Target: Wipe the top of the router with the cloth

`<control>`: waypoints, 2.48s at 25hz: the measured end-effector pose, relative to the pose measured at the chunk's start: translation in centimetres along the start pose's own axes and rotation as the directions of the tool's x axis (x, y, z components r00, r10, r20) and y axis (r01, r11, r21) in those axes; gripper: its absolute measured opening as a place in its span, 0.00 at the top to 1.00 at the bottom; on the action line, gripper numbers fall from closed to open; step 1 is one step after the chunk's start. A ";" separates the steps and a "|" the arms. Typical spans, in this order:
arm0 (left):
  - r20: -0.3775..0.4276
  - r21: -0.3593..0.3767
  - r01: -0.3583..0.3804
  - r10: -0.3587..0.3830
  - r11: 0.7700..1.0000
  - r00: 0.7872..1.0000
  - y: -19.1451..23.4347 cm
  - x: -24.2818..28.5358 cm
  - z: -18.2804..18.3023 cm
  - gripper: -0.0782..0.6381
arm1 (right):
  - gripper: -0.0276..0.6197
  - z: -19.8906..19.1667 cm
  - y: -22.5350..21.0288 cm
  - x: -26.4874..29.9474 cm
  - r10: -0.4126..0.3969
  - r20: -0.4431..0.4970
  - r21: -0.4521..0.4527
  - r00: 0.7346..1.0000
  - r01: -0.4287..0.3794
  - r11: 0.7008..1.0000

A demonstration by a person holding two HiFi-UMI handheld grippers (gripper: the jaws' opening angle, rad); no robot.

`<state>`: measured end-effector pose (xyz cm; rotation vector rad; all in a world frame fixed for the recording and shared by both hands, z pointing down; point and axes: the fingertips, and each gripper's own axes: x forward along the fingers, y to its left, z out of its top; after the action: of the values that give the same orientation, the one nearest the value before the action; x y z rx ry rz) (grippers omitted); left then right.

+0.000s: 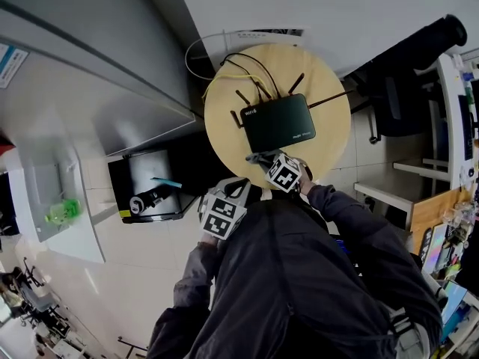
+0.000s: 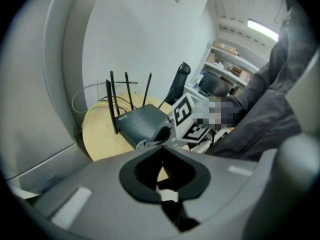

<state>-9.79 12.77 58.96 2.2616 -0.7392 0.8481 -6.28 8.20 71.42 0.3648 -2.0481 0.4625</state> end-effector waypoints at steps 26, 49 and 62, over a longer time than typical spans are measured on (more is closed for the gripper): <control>-0.041 0.042 0.014 -0.013 0.999 0.999 -1.1 2.5 2.2 0.89 | 0.90 -13.9 -13.1 -4.8 -0.180 -0.010 0.642 0.984 0.144 0.753; -0.063 0.101 -0.082 0.089 0.991 0.994 -3.5 6.1 7.9 0.89 | 0.90 -3.1 -10.2 -19.0 -0.115 0.361 0.101 0.926 0.084 0.991; -0.007 0.076 -0.111 0.112 0.991 0.994 -5.2 9.2 10.4 0.89 | 0.90 -3.4 -11.7 -21.6 -0.087 0.366 -0.009 0.927 0.097 0.995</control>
<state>3.48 6.44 57.40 2.2967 -0.8484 0.9550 11.92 0.89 56.18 0.5624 -2.3824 0.3262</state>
